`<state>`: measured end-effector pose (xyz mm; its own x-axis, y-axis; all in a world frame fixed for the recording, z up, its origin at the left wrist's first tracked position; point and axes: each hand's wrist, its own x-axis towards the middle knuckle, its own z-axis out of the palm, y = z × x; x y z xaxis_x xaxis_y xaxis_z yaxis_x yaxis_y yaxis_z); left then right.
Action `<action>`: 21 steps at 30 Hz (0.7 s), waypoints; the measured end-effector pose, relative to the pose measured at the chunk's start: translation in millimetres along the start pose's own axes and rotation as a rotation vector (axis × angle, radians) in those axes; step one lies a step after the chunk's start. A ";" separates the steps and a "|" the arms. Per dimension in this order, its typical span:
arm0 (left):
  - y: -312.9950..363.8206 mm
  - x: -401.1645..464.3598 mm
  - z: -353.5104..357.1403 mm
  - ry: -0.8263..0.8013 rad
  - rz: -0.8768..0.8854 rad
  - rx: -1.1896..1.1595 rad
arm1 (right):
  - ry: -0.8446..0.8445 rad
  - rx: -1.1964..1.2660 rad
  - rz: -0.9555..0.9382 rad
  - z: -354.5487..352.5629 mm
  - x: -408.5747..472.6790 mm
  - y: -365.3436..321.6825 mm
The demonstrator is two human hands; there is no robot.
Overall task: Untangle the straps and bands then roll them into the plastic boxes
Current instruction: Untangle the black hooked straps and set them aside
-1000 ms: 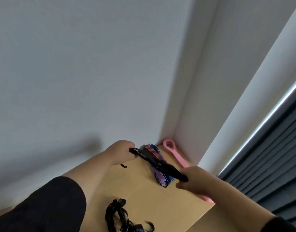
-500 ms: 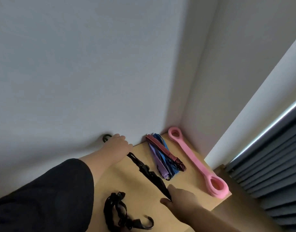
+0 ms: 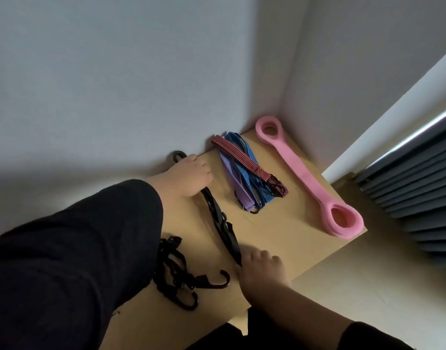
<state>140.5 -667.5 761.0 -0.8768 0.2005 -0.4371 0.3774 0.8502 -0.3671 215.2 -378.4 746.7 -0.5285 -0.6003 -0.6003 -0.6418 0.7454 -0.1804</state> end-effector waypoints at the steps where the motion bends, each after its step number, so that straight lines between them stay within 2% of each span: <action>1: -5.2 2.9 -5.0 -0.053 0.038 -0.036 | -0.003 -0.038 -0.018 -1.3 -0.5 -1.3; 3: -17.9 6.0 -14.3 -0.145 0.081 -0.093 | 0.003 -0.077 -0.026 -2.9 0.2 -1.5; 7: -28.6 4.2 -9.9 -0.170 0.070 -0.122 | -0.010 -0.061 0.001 -1.9 4.1 0.2; 15: -11.3 -28.1 -1.8 -0.048 -0.022 -0.254 | -0.020 -0.032 0.009 -17.0 -8.8 3.8; 17: -2.1 -47.0 -4.4 0.023 -0.072 -0.318 | 0.002 -0.027 0.014 -22.3 -14.2 3.6; 21: 25.2 -93.7 5.4 0.337 -0.114 -0.400 | 0.139 -0.066 -0.017 -34.6 -21.7 -3.8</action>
<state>233.8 -667.6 788.3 -0.9776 0.1849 -0.1001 0.1884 0.9817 -0.0262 209.9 -378.3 787.5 -0.5864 -0.6504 -0.4828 -0.6841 0.7168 -0.1349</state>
